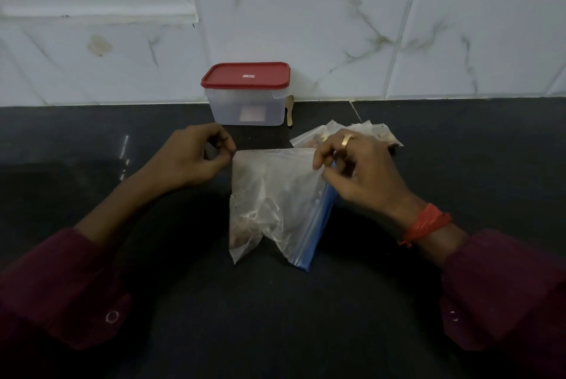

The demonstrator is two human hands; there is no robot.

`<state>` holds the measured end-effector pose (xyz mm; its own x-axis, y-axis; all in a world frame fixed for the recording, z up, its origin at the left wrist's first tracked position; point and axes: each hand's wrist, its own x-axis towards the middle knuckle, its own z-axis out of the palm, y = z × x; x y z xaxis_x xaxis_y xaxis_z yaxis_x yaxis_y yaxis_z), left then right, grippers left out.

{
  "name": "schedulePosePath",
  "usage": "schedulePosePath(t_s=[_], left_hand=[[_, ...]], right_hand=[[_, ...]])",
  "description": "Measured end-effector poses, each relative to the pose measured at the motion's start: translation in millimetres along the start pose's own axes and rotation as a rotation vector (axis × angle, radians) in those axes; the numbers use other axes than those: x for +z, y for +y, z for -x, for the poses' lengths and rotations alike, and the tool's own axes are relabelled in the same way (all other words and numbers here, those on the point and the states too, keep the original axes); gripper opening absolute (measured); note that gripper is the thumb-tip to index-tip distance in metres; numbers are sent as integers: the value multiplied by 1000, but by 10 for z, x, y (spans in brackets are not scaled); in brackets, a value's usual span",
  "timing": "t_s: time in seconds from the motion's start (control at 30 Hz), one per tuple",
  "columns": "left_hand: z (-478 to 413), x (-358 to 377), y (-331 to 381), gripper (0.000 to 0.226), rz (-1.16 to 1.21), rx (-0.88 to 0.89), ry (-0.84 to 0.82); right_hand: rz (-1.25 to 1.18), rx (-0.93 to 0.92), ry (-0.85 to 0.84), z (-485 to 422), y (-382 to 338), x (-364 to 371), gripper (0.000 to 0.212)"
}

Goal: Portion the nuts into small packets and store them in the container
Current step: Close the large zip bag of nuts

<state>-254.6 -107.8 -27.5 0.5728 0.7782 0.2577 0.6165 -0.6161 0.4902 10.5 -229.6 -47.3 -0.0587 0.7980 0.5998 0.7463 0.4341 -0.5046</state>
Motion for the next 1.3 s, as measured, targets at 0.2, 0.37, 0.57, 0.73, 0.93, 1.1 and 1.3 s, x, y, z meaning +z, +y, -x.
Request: schedulePosePath(t_s=[0.2,0.37,0.57,0.73,0.93,1.1,1.3], left_hand=[[624,-154,319,18,111,46,-403],[776,-21,351,35,6,7,-425],[758,-11,270,29,-50,23,-354],[722,-95,137,18,112,-17,-223],[659,-281,-109,27,132,-145,-214],[644,-389,-284,25,36,-198,-178],[681,-509,-371,39,224,-200,-227]], right_hand=[[80,-331,-450,203,-435,-44,6],[216,-330,-636,190,-471,-95,43],[301,-296,-685,178,-467,-72,34],[404,-398,-567,226,-442,52,22],[375,-415,-561,237,-467,96,22],[213,-404,-579,264,-518,78,12],[271,-322,-169,138,-286,88,20]])
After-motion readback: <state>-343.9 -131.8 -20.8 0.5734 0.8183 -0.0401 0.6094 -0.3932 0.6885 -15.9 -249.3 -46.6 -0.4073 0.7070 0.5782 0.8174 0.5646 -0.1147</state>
